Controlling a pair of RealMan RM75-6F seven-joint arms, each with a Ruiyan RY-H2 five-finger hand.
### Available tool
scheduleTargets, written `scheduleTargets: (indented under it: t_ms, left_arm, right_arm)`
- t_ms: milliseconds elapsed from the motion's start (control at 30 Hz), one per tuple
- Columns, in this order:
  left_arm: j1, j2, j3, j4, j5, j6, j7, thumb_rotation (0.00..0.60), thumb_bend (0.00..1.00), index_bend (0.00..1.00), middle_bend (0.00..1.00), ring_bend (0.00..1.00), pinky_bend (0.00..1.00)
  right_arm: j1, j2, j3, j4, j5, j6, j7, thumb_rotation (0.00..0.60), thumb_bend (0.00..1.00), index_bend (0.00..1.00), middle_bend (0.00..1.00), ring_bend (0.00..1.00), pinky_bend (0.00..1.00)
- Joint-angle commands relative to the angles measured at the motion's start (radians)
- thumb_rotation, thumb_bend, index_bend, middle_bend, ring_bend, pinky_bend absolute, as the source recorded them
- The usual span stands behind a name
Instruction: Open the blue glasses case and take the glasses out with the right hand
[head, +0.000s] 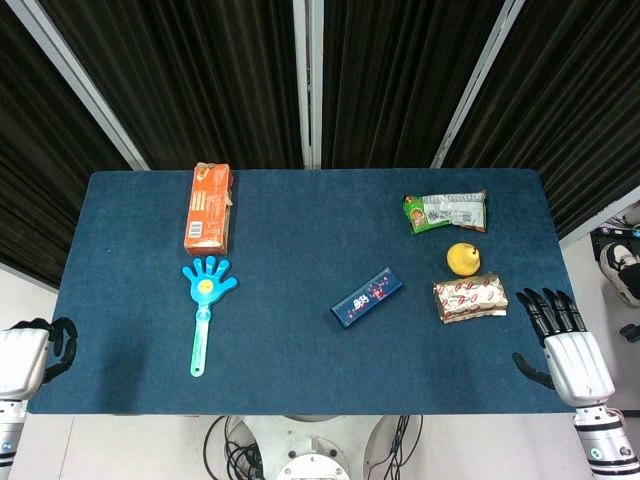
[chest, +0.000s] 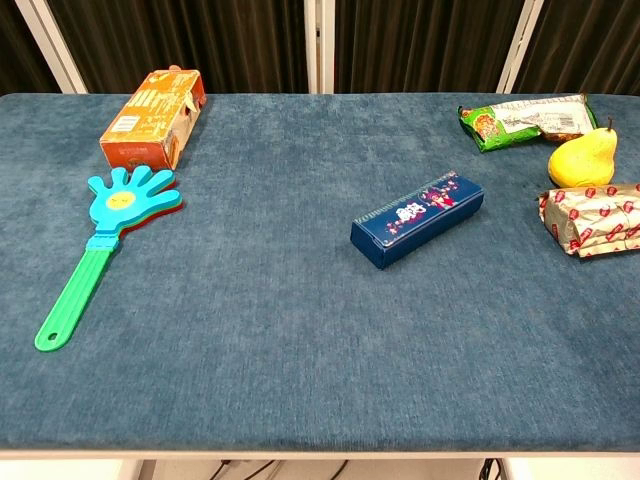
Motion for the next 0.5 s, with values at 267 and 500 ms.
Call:
scheduleTargets:
  t_ms: [267,500]
  left_arm:
    - [0.002,-0.001,0.001,0.002,0.005,0.005,-0.001,0.600,0.36,0.69,0.71,0.55,0.54]
    - [0.003,-0.002,0.000,0.001,0.003,0.006,0.002,0.600,0.36,0.69,0.71,0.55,0.54]
  right_arm:
    - [0.009,0.008,0.006,0.000,-0.045,-0.045,-0.002,0.600,0.21,0.06,0.10,0.00,0.00]
    - [0.153,-0.012,0.049,-0.060,-0.064,-0.264,-0.112,0.600,0.24,0.06,0.10,0.00,0.00]
